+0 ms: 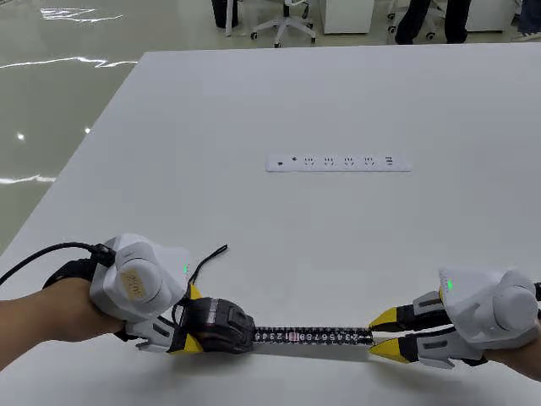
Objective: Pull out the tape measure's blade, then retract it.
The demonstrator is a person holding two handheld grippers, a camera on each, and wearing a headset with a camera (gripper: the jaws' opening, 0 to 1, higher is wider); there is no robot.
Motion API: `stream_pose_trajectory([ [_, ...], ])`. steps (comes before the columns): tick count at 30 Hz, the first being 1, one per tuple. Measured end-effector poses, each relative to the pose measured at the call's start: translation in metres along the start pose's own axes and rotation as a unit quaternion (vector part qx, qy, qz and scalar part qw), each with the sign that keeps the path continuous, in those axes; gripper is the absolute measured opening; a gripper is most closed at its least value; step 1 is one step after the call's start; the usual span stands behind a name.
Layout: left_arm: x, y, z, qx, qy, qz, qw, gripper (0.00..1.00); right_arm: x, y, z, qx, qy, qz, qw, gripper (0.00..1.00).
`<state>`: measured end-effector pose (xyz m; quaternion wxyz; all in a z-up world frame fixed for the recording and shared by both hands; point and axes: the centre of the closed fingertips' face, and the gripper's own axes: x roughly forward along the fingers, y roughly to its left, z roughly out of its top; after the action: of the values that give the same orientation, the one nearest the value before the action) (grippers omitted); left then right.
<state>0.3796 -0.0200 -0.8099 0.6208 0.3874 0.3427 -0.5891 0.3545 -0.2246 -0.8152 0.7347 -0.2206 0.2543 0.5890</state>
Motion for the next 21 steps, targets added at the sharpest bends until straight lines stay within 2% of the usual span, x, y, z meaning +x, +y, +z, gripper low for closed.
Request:
stream_pose_trajectory([
  [21,0.0002,-0.0003,0.0005,-0.002,0.001,0.0,1.0,0.27,-0.007,-0.001,-0.0089,0.006,0.003,-0.001,1.0,0.1],
])
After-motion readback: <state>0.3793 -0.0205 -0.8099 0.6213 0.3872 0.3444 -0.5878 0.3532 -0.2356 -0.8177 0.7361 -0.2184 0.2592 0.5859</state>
